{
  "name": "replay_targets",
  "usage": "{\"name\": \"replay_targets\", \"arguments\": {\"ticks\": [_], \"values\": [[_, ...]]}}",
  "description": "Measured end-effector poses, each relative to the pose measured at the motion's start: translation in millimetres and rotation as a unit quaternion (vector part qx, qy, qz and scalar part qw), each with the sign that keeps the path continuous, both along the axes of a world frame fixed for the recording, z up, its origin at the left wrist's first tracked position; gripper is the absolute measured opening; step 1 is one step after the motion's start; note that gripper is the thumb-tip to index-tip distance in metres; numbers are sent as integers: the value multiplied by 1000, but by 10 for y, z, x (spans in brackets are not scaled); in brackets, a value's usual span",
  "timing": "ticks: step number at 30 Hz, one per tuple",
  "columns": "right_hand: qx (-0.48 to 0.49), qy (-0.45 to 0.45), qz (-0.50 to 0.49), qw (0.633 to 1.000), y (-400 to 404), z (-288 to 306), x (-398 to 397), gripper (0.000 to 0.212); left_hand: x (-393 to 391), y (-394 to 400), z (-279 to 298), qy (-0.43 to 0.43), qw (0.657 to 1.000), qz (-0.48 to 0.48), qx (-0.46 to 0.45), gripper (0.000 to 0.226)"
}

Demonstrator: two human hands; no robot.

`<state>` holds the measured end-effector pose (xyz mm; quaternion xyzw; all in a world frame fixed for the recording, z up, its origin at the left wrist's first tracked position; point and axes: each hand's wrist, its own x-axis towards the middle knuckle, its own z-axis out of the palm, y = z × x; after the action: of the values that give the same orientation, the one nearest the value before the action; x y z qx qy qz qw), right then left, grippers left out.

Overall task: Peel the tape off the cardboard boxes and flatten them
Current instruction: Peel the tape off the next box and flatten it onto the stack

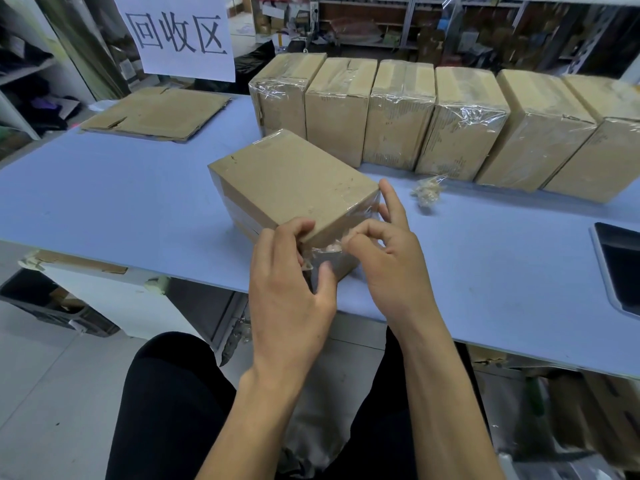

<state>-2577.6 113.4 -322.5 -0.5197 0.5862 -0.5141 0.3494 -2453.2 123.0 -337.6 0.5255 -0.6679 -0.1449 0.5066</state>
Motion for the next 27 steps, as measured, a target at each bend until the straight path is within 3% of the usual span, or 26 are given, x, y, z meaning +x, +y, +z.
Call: {"name": "replay_targets", "arguments": {"ticks": [6, 12, 14, 19, 21, 27], "values": [[-17, -30, 10, 999, 2, -9, -60, 23, 117, -2, 61, 37, 998, -46, 32, 43], [-29, 107, 3, 994, 123, 99, -111, 13, 220, 72, 80, 199, 975, -58, 86, 19], [-39, 110, 16, 993, 143, 139, -116, 17, 233, 65, 66, 261, 960, -41, 95, 10], [-40, 128, 42, 990, 166, 158, -54, 19, 264, 4, 68, 404, 901, -47, 154, 17], [-45, 130, 33, 990, 182, 203, -46, 17, 280, -2, 68, 410, 894, -42, 178, 23], [26, 95, 81, 992, 215, 276, 70, 15, 280, 57, 101, 308, 933, -27, 182, 36]]}}
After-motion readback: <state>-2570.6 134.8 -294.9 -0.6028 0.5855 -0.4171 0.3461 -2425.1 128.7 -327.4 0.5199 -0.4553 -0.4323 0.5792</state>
